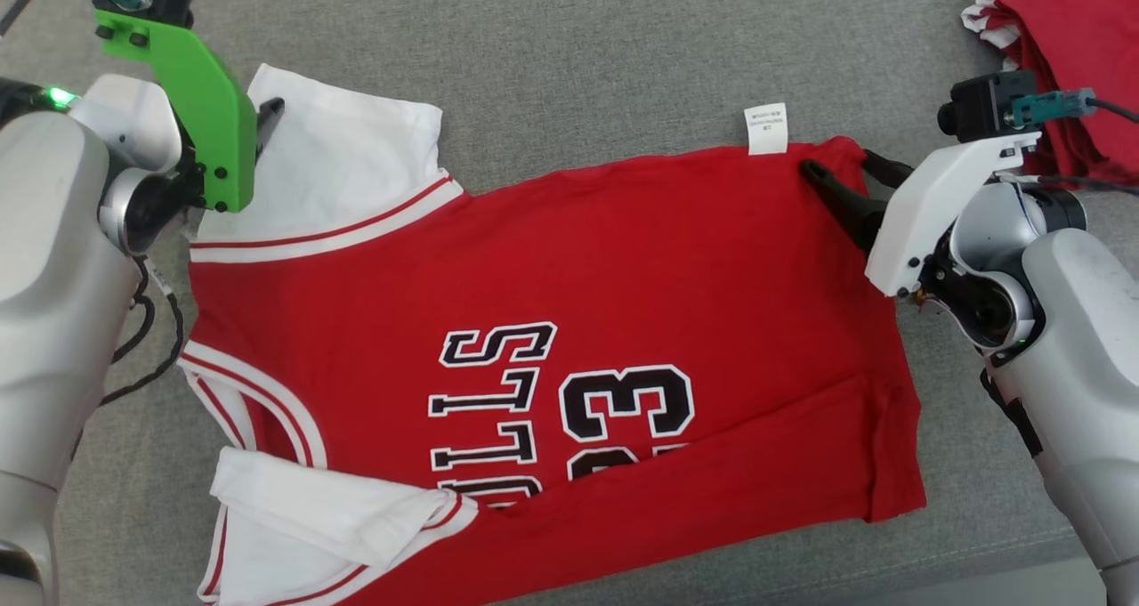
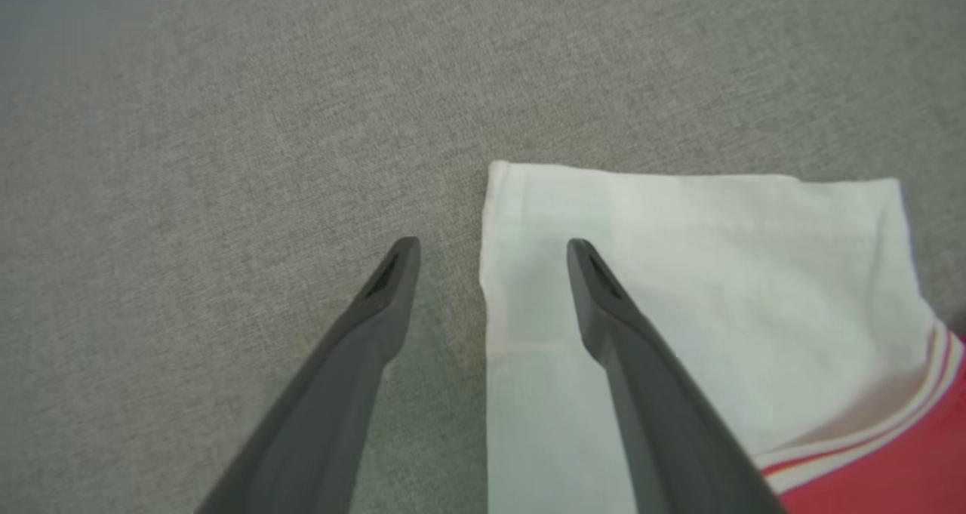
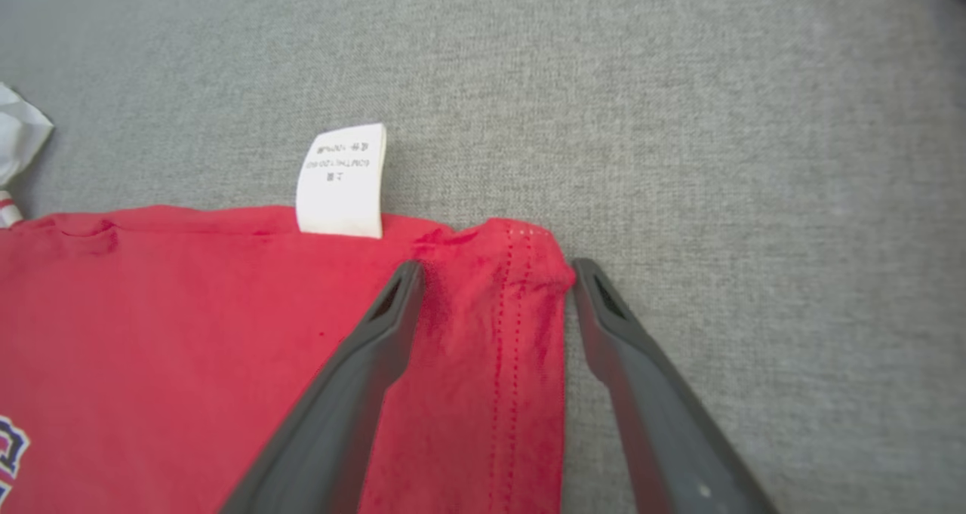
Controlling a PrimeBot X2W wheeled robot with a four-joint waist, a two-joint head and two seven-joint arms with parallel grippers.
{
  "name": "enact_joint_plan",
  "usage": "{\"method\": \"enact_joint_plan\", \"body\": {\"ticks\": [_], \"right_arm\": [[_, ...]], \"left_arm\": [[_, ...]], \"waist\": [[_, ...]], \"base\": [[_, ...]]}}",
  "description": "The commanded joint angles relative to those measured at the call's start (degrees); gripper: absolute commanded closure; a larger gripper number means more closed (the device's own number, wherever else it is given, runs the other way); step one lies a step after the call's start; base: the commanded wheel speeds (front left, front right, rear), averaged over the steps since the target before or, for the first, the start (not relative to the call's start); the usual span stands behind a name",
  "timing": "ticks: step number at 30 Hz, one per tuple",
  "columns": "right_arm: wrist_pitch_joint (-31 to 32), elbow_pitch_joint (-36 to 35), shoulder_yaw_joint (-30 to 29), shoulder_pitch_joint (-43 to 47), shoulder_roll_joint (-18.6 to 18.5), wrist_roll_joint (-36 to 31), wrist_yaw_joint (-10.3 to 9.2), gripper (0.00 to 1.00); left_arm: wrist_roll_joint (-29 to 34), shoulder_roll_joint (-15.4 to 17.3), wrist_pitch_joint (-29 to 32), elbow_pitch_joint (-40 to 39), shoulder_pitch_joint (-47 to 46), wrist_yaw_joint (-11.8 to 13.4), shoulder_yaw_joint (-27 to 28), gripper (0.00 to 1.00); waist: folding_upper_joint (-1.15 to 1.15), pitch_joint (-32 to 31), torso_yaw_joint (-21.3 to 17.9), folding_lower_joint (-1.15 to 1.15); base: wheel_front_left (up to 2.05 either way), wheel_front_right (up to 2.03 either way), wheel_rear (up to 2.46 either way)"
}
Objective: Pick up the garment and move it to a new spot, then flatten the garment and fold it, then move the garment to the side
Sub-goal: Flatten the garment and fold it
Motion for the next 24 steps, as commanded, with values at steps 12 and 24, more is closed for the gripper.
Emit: {"method": "enact_joint_plan", "body": {"ticks": [12, 24], "right_arm": [[-2.1, 1.2, 5.4, -1.7, 0.1, 1.9, 0.00, 0.69], [-10.8, 4.0, 5.2, -1.3, -0.9, 2.9, -0.01, 1.00]], "left_arm": [[-2.7, -0.4, -1.5, 8.1, -3.3, -0.4, -4.1, 0.60], [-5.8, 1.8, -8.2, 9.7, -4.7, -0.3, -8.0, 1.00]], "waist": [[0.00, 1.4, -2.6, -0.01], [0.00, -1.8, -1.6, -0.01]], "base": [[0.00, 0.00, 0.00], [0.00, 0.00, 0.00]]}}
